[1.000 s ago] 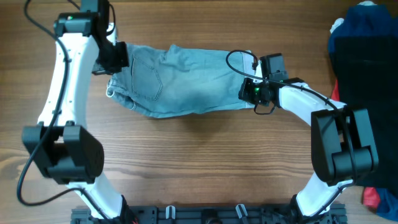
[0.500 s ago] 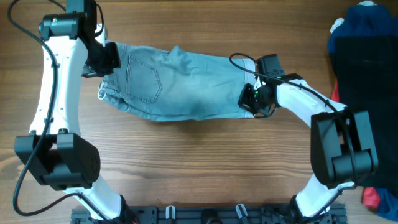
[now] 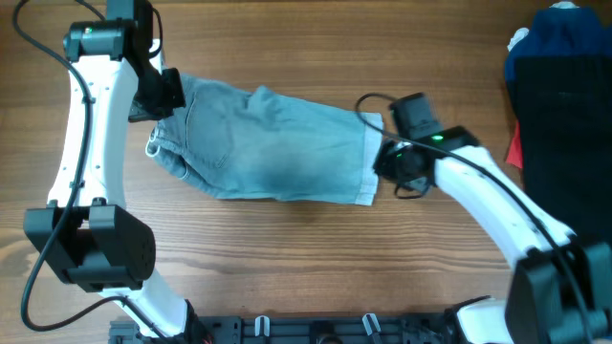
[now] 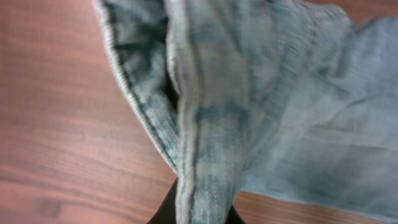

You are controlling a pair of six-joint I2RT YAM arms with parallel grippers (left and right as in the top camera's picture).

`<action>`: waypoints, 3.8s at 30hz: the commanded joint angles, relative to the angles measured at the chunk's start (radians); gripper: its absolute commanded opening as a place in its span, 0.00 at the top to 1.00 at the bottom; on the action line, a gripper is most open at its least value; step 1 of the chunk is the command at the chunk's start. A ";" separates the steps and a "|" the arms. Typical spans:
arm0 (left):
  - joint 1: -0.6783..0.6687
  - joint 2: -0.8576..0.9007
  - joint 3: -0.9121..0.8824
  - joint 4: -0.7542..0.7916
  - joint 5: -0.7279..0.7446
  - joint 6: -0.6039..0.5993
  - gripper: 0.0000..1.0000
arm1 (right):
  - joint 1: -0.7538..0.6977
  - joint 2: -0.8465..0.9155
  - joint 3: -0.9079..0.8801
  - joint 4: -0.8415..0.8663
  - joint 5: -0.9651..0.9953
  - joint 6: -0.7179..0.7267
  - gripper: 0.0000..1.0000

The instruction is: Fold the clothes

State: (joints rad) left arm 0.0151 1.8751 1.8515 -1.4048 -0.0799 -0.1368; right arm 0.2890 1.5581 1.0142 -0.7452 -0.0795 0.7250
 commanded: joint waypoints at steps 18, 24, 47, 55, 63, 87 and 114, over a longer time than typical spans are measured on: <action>-0.316 -0.100 0.172 -0.099 -0.048 -0.147 0.96 | -0.159 -0.023 -0.003 0.014 0.046 -0.115 0.20; -0.489 -0.062 0.171 -0.099 -0.048 -0.163 0.96 | -0.271 -0.023 -0.003 0.028 -0.056 -0.177 0.16; -0.623 0.242 0.170 0.182 0.151 -0.158 0.96 | -0.401 -0.023 -0.005 -0.048 -0.206 -0.340 0.14; -0.661 0.237 0.170 0.174 0.267 -0.102 0.96 | -0.401 0.019 -0.008 -0.035 -0.191 -0.359 0.14; -0.682 0.186 0.171 0.179 0.266 -0.090 0.96 | -0.399 0.177 -0.008 0.028 -0.204 -0.357 0.45; -0.492 0.182 0.171 0.117 0.262 -0.238 0.96 | -0.155 0.338 -0.008 0.188 -0.251 -0.242 0.76; -0.659 0.118 0.170 0.097 0.308 -0.159 0.96 | -0.155 0.384 0.001 0.207 -0.232 -0.274 0.66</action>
State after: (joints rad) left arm -0.6216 1.9827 1.9984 -1.3170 0.2073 -0.3157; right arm 0.1261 1.8656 1.0397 -0.5259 -0.3782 0.4702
